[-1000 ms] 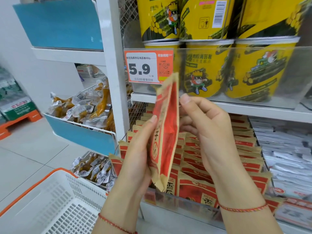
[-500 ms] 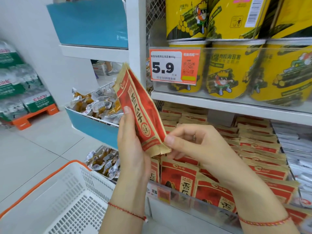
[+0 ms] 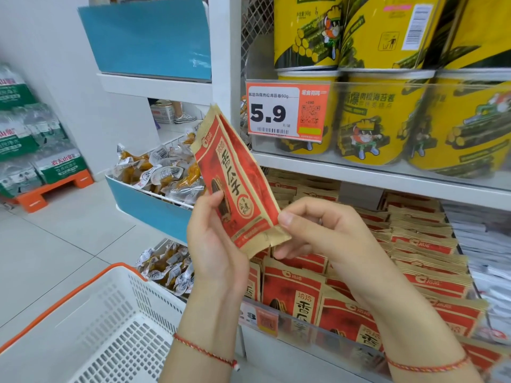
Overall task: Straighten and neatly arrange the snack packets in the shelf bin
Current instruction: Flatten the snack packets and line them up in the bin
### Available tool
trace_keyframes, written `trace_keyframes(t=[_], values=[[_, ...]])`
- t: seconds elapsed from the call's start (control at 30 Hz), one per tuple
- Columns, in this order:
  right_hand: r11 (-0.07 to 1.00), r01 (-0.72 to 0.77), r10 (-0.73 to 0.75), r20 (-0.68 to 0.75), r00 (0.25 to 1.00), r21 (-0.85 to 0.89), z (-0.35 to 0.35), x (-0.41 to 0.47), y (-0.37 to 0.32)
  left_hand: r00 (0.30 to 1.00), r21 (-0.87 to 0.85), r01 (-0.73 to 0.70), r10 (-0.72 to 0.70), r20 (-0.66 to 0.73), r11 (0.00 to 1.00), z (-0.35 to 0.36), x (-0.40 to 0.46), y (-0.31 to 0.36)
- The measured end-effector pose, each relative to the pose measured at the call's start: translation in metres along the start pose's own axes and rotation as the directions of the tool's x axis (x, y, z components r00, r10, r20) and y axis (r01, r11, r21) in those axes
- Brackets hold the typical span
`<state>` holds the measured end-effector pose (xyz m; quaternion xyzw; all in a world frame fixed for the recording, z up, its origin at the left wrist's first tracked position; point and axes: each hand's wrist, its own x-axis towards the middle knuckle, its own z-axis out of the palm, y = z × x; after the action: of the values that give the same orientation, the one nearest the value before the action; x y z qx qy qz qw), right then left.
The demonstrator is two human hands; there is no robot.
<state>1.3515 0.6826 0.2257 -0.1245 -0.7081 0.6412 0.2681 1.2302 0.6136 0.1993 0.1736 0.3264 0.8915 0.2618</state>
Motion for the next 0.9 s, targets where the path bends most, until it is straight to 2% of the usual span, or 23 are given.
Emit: trace_keyframes(t=[0.1,0.23,0.33,0.43,0.57,0.63,0.7,0.8,0.9], values=[[0.999,-0.017,0.013,-0.141,0.99,-0.028,0.0,0.002,0.002,0.999,0.119,-0.033,0.033,0.002,0.992,0.002,-0.003,0.002],[0.997,-0.008,-0.008,-0.215,0.977,-0.076,-0.002,0.001,0.004,0.995,0.269,-0.1,0.091,0.044,0.958,0.01,-0.01,0.0],[0.997,-0.042,0.028,-0.212,0.977,-0.064,-0.007,0.001,0.007,0.987,0.229,-0.121,0.092,0.131,0.966,0.015,-0.014,0.0],[0.996,-0.086,0.079,-0.222,0.972,-0.023,-0.01,0.002,0.009,0.988,0.153,-0.045,0.021,0.154,0.987,0.019,-0.018,0.001],[0.984,-0.127,0.109,-0.139,0.984,-0.127,-0.009,0.002,0.012,0.982,0.206,0.005,-0.044,0.186,0.979,0.017,-0.02,0.0],[0.957,-0.094,0.043,-0.185,0.982,-0.276,-0.008,0.003,0.015,0.974,0.247,0.004,-0.06,0.219,0.969,0.015,-0.019,0.002],[0.939,-0.028,-0.093,-0.332,0.939,-0.343,-0.009,0.004,0.017,0.951,0.293,-0.029,-0.063,0.301,0.956,0.012,-0.018,0.005],[0.987,0.101,-0.148,-0.474,0.868,-0.125,-0.013,0.005,0.01,0.907,0.378,-0.08,-0.091,0.412,0.922,0.008,-0.017,0.008],[0.985,0.169,-0.142,-0.46,0.877,0.018,-0.018,0.003,0.004,0.871,0.463,-0.158,-0.097,0.481,0.872,0.006,-0.019,0.008]])
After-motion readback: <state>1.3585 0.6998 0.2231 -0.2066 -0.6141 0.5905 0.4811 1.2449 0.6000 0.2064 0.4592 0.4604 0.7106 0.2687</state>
